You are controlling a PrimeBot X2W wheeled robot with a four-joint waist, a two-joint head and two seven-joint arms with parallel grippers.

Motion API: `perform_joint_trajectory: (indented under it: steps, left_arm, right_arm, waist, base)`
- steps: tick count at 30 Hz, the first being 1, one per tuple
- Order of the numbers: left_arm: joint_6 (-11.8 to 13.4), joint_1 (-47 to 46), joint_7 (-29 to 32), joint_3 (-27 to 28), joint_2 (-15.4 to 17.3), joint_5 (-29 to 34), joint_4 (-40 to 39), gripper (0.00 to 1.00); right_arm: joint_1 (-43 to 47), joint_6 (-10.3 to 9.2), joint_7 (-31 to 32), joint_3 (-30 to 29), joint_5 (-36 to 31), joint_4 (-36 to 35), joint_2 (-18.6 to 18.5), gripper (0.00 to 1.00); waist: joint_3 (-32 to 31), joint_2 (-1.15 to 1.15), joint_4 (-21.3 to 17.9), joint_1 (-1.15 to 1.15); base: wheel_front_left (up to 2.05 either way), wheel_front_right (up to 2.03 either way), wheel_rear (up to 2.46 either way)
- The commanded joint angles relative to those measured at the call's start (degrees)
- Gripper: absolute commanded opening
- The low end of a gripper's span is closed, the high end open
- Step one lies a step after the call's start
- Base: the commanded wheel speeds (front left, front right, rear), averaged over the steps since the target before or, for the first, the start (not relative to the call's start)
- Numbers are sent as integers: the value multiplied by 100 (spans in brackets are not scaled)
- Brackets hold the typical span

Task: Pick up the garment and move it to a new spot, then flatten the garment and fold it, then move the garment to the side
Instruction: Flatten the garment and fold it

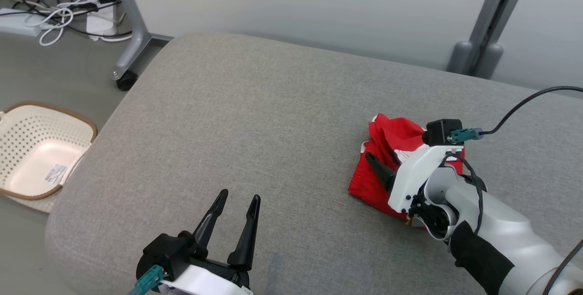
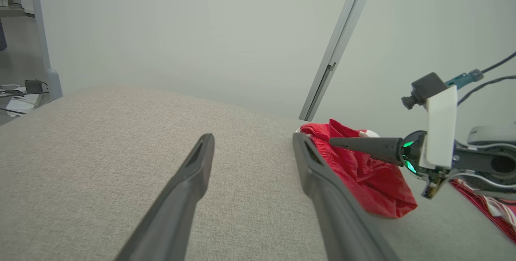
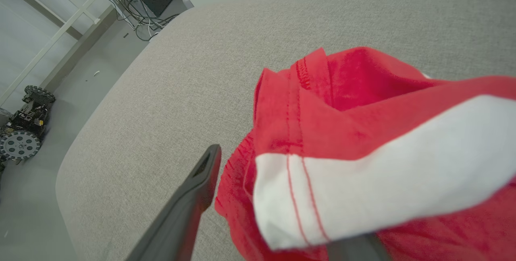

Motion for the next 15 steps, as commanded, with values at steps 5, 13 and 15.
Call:
perform_joint_trajectory:
  steps: [5, 13, 15]
  left_arm:
    - [29, 61, -5, 30, 16, 28, 38, 100]
    - [76, 232, -5, 93, 16, 45, 11, 100]
    - [75, 255, -5, 114, 16, 44, -17, 100]
  right_arm:
    - [193, 3, 30, 77, 150, -576, -189, 100]
    - [452, 2, -398, -3, 380, -2052, -792, 100]
    - [486, 3, -637, -48, 337, -2343, -995, 100]
  waist:
    - [-251, 0, -272, 0]
    - [-496, 0, -593, 0]
    - [-546, 0, -670, 0]
  base:
    - [0, 0, 0]
    - [0, 0, 0]
    - [0, 0, 0]
